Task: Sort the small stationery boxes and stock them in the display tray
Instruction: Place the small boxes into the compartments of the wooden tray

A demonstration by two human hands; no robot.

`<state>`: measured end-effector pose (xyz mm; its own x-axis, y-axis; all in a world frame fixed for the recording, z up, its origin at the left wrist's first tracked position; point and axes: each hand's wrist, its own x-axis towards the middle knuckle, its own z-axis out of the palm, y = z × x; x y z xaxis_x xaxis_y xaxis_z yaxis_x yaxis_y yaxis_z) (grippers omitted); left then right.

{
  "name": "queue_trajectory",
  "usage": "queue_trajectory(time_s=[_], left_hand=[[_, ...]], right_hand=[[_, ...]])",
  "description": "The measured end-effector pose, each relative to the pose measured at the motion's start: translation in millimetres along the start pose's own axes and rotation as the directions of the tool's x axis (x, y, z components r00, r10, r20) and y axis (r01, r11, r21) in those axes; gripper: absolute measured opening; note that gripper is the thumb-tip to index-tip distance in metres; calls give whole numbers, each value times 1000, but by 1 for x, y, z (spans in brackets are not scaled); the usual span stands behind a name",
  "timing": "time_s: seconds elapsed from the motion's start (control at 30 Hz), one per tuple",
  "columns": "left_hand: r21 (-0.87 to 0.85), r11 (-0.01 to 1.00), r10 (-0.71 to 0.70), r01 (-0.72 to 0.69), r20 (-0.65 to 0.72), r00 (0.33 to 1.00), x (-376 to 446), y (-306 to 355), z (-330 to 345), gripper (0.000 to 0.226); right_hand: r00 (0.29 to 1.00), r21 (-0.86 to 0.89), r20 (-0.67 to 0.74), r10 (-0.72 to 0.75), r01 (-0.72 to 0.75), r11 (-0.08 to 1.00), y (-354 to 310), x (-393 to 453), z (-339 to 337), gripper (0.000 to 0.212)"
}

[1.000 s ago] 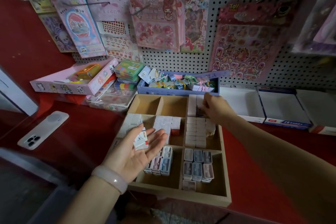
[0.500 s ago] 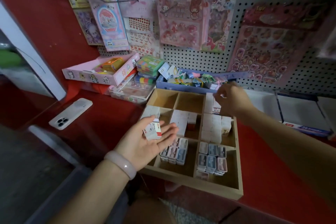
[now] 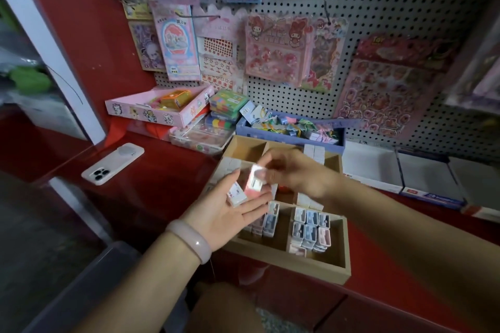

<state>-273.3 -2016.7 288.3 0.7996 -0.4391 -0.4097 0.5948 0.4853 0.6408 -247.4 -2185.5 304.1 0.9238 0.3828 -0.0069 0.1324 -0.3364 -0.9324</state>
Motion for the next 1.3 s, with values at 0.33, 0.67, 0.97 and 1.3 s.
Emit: queue_trajectory(time_s=[0.33,0.67,0.97,1.3], left_hand=[[50,998,-30,45,-270,962,0,6,-27,58],[43,999,29,-15,-346,938,3,0,-49,18],[5,994,105,-111,-378,920,-12,1,-58,6],[16,993,118,-121,-366,923,-19,0,-54,11]], right_hand=[[962,-740,-242,124,-266,618,50,24,-22,15],[962,-814,-204,179,-268,516,52,29,-26,11],[980,-967,-197,36,-200,157,85,39,-10,28],[971,-906,-235,-34,-206,370,53,33,-4,29]])
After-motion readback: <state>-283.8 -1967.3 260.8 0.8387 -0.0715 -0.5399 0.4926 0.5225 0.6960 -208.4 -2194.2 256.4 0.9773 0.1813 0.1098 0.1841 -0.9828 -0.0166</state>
